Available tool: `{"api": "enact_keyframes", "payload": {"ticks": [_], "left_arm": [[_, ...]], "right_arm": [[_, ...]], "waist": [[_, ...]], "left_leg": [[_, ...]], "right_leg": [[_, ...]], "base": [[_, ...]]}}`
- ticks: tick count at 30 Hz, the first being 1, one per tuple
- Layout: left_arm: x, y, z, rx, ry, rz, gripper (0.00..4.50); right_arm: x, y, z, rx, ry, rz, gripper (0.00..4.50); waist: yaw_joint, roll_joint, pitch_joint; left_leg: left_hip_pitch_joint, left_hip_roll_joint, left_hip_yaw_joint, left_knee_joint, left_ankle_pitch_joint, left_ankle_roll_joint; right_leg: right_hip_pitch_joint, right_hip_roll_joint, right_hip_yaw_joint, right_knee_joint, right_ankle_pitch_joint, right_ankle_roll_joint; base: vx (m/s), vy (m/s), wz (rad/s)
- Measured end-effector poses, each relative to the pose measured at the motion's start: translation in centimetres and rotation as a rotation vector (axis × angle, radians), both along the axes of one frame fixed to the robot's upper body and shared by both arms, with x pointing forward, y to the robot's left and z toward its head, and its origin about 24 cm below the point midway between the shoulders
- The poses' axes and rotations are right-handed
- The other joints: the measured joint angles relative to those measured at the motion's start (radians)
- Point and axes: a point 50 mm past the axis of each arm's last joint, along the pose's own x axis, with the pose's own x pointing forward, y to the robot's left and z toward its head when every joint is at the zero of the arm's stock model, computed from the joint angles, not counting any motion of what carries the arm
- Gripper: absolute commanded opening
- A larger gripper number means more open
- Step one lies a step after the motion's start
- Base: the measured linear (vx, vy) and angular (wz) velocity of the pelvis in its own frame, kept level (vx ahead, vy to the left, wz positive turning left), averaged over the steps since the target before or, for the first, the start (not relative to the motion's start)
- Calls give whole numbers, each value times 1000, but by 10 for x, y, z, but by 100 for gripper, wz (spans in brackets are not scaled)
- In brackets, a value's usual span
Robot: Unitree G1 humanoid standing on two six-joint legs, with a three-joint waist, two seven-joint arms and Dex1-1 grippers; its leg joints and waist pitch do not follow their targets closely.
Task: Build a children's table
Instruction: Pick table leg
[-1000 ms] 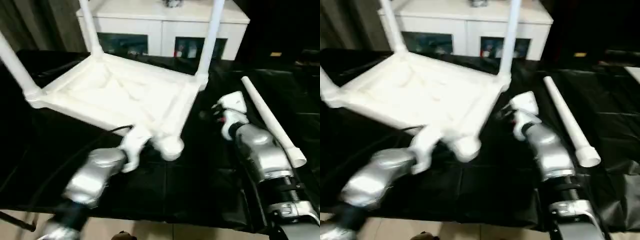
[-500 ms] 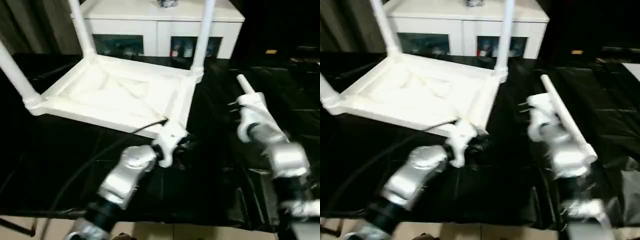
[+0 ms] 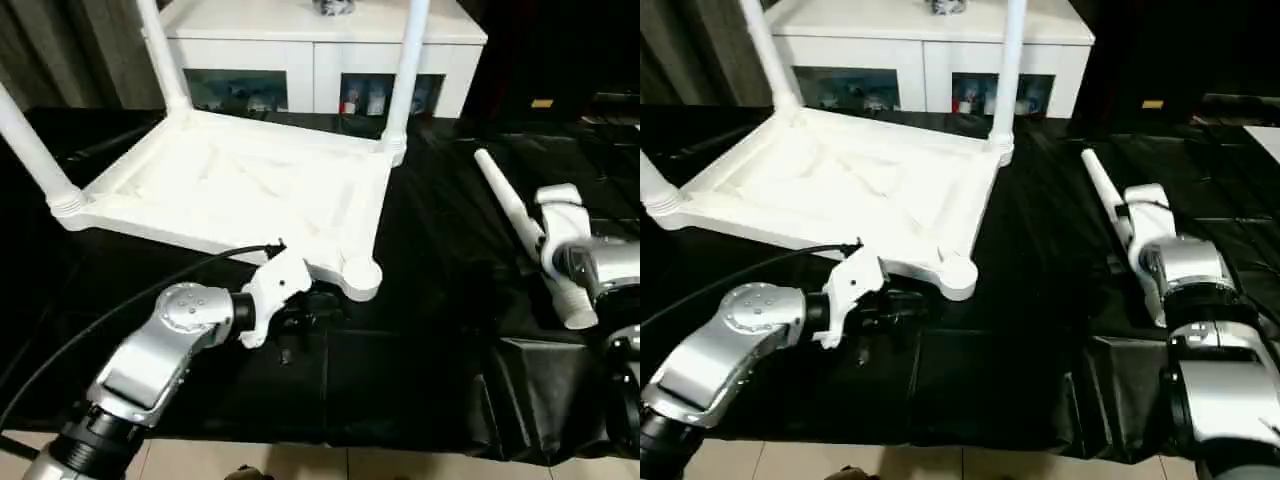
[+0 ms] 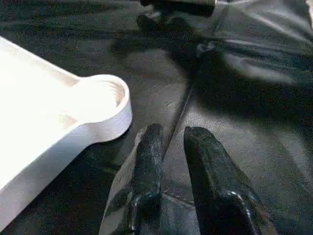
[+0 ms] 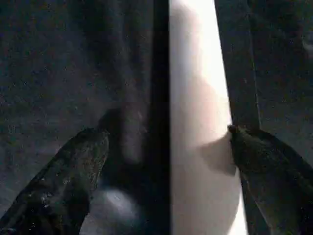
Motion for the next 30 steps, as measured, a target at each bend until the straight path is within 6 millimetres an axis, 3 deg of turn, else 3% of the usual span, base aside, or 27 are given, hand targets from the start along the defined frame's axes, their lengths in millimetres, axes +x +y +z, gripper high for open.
{"api": "enact_keyframes", "payload": {"ticks": [7,8,16,18,22,23,30], "left_arm": [[0,0,5,8,6,4,98],[-1,-1,6,7,5,4,98],[0,2,8,15,-1,21,98],[1,5,9,19,-5,34,98],[2,6,11,19,-7,39,98],[2,6,11,18,-8,37,98],[2,8,19,-10,-31,37,98]], "right_arm": [[-10,-18,-7,-20,50,-54,441],[-11,-21,-7,-22,52,-59,417],[-11,-23,-8,-20,58,-60,363],[-11,-22,-9,-12,59,-51,328],[-10,-18,-10,4,61,-36,316],[-9,-17,-10,7,61,-33,289],[-8,-14,-11,14,59,-22,236]], "waist": [[-2,0,0],[-2,0,0],[-3,0,0],[-3,0,0],[-3,-1,1],[-3,-1,1],[-2,-3,0]], "left_leg": [[0,1,0,1,0,0],[0,0,0,1,0,0],[0,1,0,2,0,0],[0,1,0,2,0,0],[0,1,0,2,0,0],[0,1,0,2,0,0],[0,1,0,3,0,0]], "right_leg": [[0,0,0,2,1,-1],[0,0,0,2,1,-1],[0,0,0,2,1,-1],[0,0,0,2,1,-1],[0,0,0,2,1,-1],[0,0,0,2,1,-1],[0,0,0,2,1,-1]], "base": [[0,0,0],[0,0,0],[0,0,0],[0,0,0],[0,0,0],[0,0,0],[0,0,0]]}}
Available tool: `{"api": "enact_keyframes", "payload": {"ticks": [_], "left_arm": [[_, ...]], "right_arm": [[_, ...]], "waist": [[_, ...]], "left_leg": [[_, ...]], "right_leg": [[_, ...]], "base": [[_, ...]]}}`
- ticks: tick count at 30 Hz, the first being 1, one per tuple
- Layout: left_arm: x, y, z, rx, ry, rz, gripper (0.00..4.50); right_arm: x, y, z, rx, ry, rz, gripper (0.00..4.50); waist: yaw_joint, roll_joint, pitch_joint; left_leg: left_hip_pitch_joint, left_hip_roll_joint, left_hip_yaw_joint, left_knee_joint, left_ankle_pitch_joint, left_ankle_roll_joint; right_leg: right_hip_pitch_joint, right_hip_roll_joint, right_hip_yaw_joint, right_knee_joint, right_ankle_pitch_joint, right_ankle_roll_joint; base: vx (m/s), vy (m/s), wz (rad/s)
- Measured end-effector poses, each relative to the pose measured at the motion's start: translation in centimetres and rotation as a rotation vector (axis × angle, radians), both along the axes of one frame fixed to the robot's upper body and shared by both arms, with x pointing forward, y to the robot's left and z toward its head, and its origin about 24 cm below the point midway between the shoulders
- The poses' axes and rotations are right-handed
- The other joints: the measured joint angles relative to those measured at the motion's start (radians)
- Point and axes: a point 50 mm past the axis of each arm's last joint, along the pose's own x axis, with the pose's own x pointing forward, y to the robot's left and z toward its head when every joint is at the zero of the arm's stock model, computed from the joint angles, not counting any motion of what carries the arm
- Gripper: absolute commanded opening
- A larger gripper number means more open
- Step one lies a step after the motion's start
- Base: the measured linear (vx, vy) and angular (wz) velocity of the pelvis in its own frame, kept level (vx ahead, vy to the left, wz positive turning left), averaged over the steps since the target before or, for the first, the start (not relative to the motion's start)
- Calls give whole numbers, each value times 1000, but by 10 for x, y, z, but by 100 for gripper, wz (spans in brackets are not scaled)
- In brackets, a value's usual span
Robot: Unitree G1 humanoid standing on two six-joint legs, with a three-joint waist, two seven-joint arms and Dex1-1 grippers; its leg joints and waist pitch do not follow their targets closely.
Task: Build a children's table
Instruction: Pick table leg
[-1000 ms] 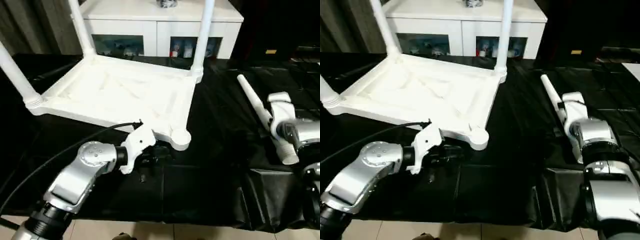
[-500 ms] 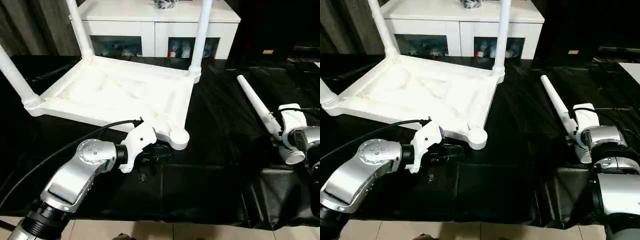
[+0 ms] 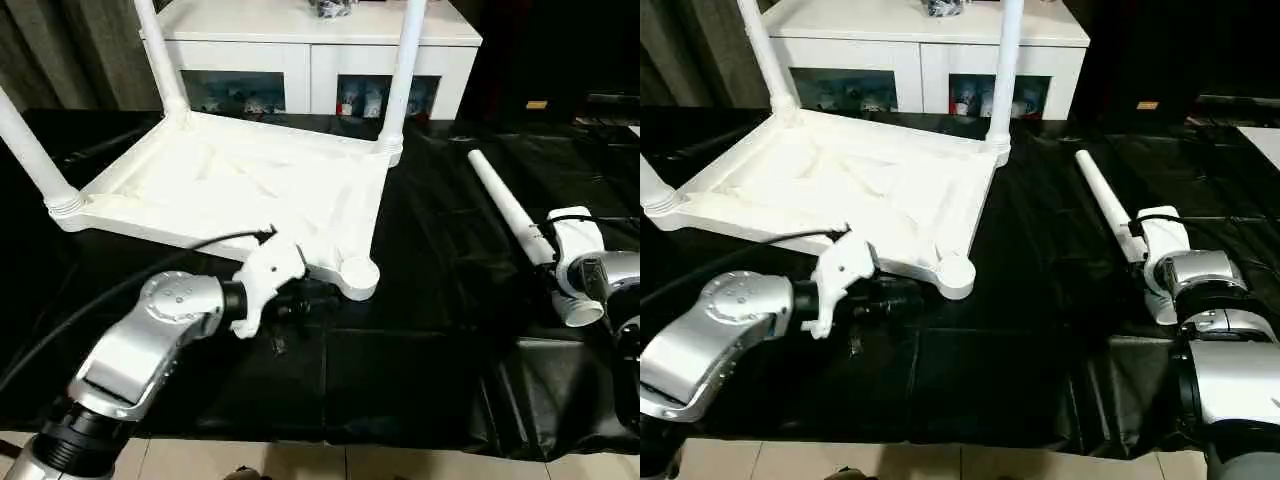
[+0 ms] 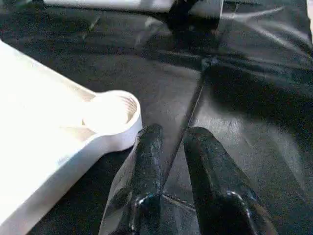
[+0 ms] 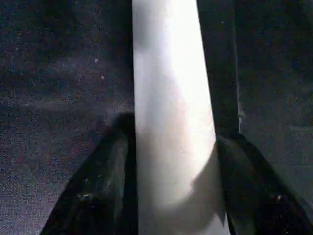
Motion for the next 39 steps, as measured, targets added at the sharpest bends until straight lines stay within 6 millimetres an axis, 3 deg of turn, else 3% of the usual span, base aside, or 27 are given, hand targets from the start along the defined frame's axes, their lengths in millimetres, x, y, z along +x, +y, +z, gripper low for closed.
{"api": "enact_keyframes", "payload": {"ticks": [7,10,14,16,18,21,24,27,33,39], "left_arm": [[5,-1,13,-108,-24,27,98],[12,-6,28,-206,-79,68,98],[43,-6,43,-392,-137,342,98],[54,-1,51,-471,-141,453,115],[59,4,55,-527,-127,517,132],[59,1,55,-610,-65,528,163],[60,-4,54,-620,-50,535,186],[61,-7,57,-631,-57,537,216],[60,-21,64,-721,3,483,256],[54,-24,70,-789,67,428,301]], "right_arm": [[3,4,2,67,-42,-6,191],[12,20,7,166,-95,35,188],[36,64,43,379,-389,217,186],[36,86,57,534,-586,342,186],[31,99,64,630,-696,445,185],[17,121,59,800,-771,530,184],[5,148,51,918,-769,621,184],[-4,158,53,934,-777,684,184],[-25,185,52,1026,-728,861,184],[-35,186,48,1052,-686,885,184]], "waist": [[-1,-2,1],[-3,-2,1],[-1,-7,4],[5,-10,4],[10,-12,4],[27,-22,6],[33,-22,6],[43,-23,7],[44,-24,7],[42,-29,9]], "left_leg": [[0,0,0,0,0,0],[0,0,0,0,0,0],[-1,1,0,0,1,2],[-2,3,0,0,2,2],[-2,2,1,0,3,8],[-4,2,2,0,2,10],[-5,2,3,1,2,11],[-5,2,5,1,2,8],[-3,2,6,0,2,8],[-3,2,6,0,2,8]], "right_leg": [[0,0,0,0,1,-2],[-1,0,0,1,2,-2],[-2,1,-1,1,3,-2],[-2,1,-2,1,3,-2],[-2,1,-1,-1,3,-2],[-3,1,-1,-3,2,-2],[-3,-1,-1,-3,2,-2],[-3,-2,-1,-3,3,-2],[-1,-2,0,-3,3,-2],[-2,-2,0,-3,3,-1]], "base": [[0,0,0],[0,0,0],[0,0,0],[0,0,0],[0,0,0],[0,0,0],[0,0,0],[0,0,0],[0,0,0],[0,0,0]]}}
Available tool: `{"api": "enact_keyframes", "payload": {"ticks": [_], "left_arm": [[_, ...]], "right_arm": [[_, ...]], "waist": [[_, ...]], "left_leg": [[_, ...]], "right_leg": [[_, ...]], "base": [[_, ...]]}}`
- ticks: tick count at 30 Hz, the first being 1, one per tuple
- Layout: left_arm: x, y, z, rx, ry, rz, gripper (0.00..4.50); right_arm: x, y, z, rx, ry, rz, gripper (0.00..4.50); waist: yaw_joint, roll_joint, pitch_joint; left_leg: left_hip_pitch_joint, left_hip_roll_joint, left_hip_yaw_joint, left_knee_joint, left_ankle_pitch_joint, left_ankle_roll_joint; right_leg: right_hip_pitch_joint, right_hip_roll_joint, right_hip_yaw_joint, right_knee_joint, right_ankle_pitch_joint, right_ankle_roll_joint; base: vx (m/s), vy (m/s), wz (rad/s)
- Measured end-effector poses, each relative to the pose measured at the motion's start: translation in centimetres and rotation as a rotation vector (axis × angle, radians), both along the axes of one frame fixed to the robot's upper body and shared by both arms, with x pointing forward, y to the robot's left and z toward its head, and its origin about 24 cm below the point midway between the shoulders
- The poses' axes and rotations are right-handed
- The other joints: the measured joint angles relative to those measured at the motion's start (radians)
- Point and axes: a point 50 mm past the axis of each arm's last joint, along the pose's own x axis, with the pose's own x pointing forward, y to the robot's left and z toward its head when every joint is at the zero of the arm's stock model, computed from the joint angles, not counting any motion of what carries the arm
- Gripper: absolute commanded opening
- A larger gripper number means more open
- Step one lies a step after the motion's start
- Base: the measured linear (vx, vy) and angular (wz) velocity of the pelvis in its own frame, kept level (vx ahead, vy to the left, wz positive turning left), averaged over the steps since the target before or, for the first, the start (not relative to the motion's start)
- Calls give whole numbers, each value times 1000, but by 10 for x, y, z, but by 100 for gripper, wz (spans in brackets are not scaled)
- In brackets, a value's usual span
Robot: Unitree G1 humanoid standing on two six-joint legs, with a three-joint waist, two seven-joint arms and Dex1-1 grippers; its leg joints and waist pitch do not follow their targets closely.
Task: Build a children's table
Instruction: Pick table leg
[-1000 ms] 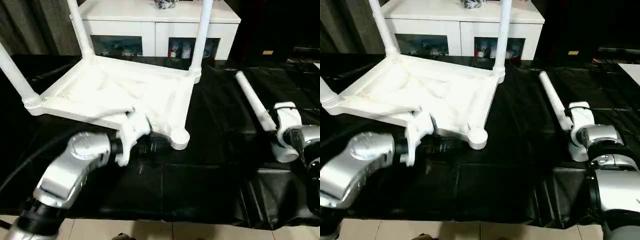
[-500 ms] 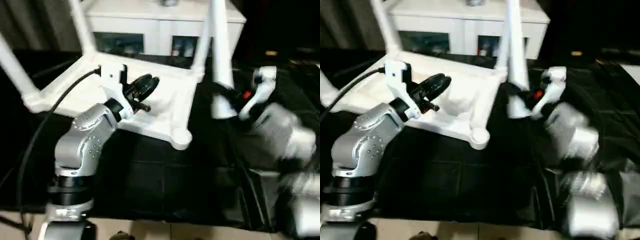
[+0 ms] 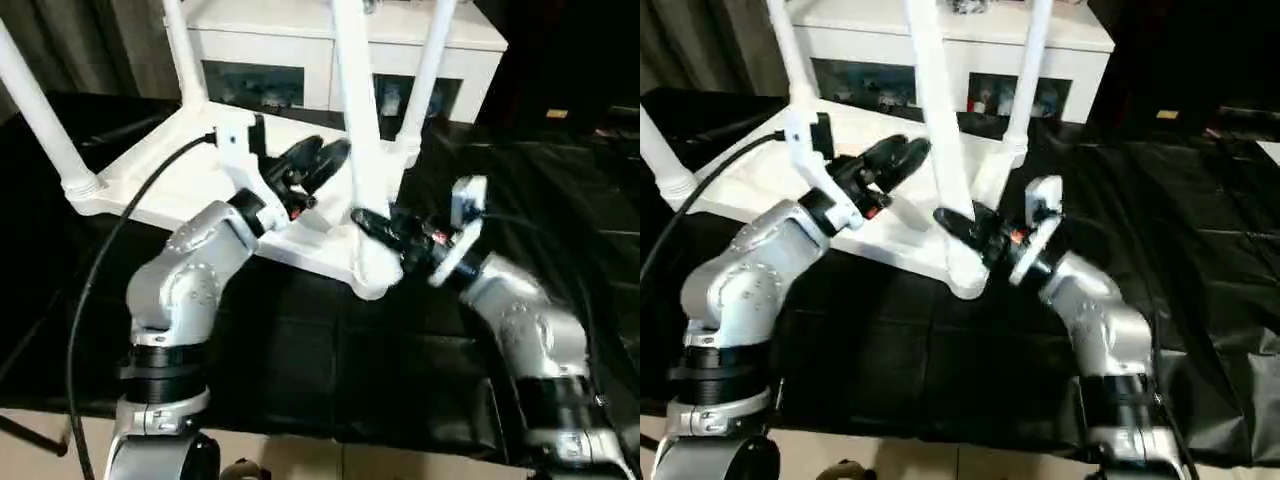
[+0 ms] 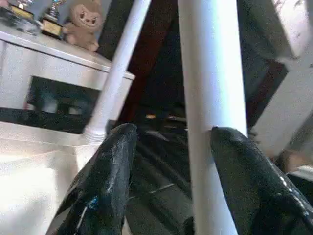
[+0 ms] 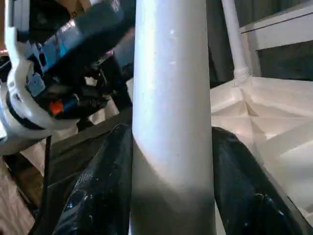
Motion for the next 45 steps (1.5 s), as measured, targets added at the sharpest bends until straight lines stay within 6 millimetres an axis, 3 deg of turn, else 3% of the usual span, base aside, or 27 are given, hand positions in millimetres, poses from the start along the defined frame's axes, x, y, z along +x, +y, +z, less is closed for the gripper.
{"api": "enact_keyframes", "payload": {"ticks": [4,11,18,20,28,31,33,35,38,41,45], "left_arm": [[-5,-7,5,-32,-10,-56,310],[-10,-5,2,-64,52,-124,388],[-11,-5,-1,-43,64,-132,399],[-10,-4,-1,-40,65,-130,363],[-8,3,4,-21,74,-148,319],[-8,5,3,-19,82,-148,275],[-7,6,3,-17,86,-145,276],[-7,6,2,-16,90,-148,231],[-7,7,2,-20,98,-163,233],[-7,8,1,-13,101,-158,199],[-7,7,2,-16,102,-169,193]], "right_arm": [[-4,11,0,-34,-9,64,184],[-4,11,1,-45,-3,71,184],[-5,8,1,-68,-4,81,184],[-7,9,2,-80,-12,103,184],[-12,11,2,-108,-26,156,184],[-13,11,-1,-112,-19,159,184],[-13,11,-1,-112,-20,165,184],[-13,10,-1,-115,-21,165,184],[-13,9,-1,-125,-21,168,184],[-13,9,-1,-129,-21,168,184],[-13,9,-1,-142,-28,165,184]], "waist": [[-3,-1,0],[-2,-3,0],[-3,-4,0],[-3,-4,0],[-4,-4,0],[-4,-4,1],[-4,-4,1],[-4,-4,1],[-4,-4,1],[-4,-4,0],[-4,-4,0]], "left_leg": [[0,0,0,-1,0,0],[0,0,0,-1,0,0],[0,0,0,-1,0,0],[0,0,0,-1,0,0],[0,0,0,-1,0,0],[0,0,0,-1,0,0],[0,0,0,-1,0,0],[0,0,0,-1,0,0],[0,0,0,-1,0,0],[0,0,0,-1,0,0],[0,0,0,-1,0,0]], "right_leg": [[0,0,0,-1,0,0],[0,0,0,-1,0,0],[0,0,0,-1,0,0],[0,0,0,-1,0,0],[0,0,0,-1,0,0],[0,0,0,-1,0,0],[0,0,0,-1,0,0],[0,0,0,-1,0,0],[0,0,0,-1,0,0],[0,0,0,-1,0,0],[0,0,0,-1,0,0]], "base": [[0,0,0],[0,0,0],[0,0,0],[0,0,0],[0,0,0],[0,0,0],[0,0,0],[0,0,0],[0,0,0],[0,0,0],[0,0,0]]}}
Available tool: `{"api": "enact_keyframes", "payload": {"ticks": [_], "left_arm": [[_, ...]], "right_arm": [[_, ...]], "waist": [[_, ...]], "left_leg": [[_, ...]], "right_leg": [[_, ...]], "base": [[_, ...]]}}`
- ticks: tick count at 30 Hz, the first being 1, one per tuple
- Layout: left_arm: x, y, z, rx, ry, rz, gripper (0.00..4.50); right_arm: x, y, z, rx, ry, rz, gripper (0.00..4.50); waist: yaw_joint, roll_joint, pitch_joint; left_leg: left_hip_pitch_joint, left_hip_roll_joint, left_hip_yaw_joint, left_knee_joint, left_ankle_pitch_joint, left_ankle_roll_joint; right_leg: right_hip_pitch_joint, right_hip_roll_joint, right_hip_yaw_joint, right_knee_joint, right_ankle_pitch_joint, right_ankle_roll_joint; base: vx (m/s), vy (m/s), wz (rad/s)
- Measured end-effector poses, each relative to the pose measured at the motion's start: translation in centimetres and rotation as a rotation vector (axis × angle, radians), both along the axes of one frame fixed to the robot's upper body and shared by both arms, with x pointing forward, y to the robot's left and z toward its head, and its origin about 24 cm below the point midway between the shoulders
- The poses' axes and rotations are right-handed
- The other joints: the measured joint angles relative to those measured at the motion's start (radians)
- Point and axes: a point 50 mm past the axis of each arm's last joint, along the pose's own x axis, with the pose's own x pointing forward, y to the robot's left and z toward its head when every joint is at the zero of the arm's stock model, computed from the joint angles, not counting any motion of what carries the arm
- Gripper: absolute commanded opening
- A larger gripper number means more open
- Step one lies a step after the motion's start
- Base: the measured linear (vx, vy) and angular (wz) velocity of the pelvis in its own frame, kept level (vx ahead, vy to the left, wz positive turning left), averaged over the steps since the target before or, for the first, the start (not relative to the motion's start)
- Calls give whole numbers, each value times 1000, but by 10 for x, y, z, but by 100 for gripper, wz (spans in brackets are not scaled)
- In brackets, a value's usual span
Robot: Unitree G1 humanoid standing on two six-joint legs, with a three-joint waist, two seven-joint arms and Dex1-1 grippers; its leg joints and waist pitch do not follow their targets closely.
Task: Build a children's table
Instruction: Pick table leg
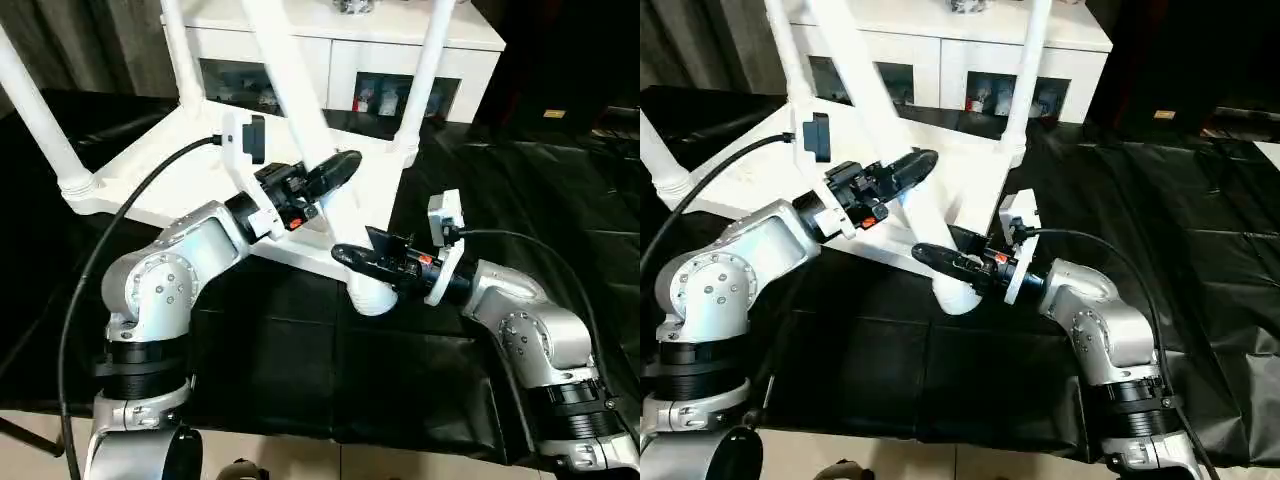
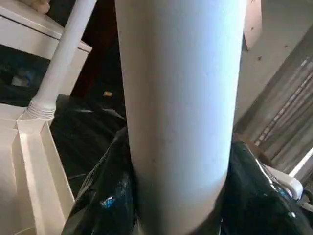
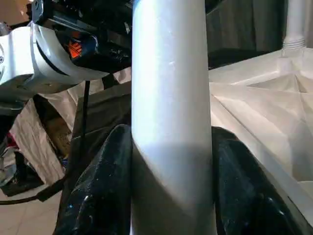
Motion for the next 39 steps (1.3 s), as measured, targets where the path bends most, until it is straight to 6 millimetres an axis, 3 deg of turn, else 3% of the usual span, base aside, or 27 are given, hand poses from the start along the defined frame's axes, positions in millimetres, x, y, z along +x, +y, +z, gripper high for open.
{"api": "enact_keyframes", "payload": {"ticks": [1,2,11,14,24,39], "left_arm": [[0,1,0,5,-2,0,189],[0,2,1,16,-8,-5,188],[-2,-1,1,144,-62,-69,185],[-1,-4,8,149,-84,-80,185],[-1,-5,12,164,-100,-88,185],[2,-5,8,184,-86,-71,185]], "right_arm": [[0,0,0,-8,-6,-3,184],[1,1,1,-14,-8,-3,240],[6,-4,7,-110,23,27,326],[8,-8,10,-145,32,38,332],[9,-4,13,-205,85,89,332],[12,6,8,-225,124,84,209]], "waist": [[0,0,0],[0,0,0],[1,0,0],[1,0,0],[-1,0,0],[3,-1,0]], "left_leg": [[0,0,0,0,0,0],[0,0,0,0,0,0],[0,0,0,0,0,-1],[1,0,0,0,1,-1],[1,0,0,0,1,-2],[1,0,0,0,1,-2]], "right_leg": [[0,0,0,0,0,0],[0,0,0,0,0,0],[0,0,0,0,0,0],[0,0,0,1,0,0],[0,0,0,2,0,0],[0,0,0,3,0,0]], "base": [[0,0,0],[0,0,0],[0,0,0],[0,0,0],[0,0,0],[0,0,0]]}}
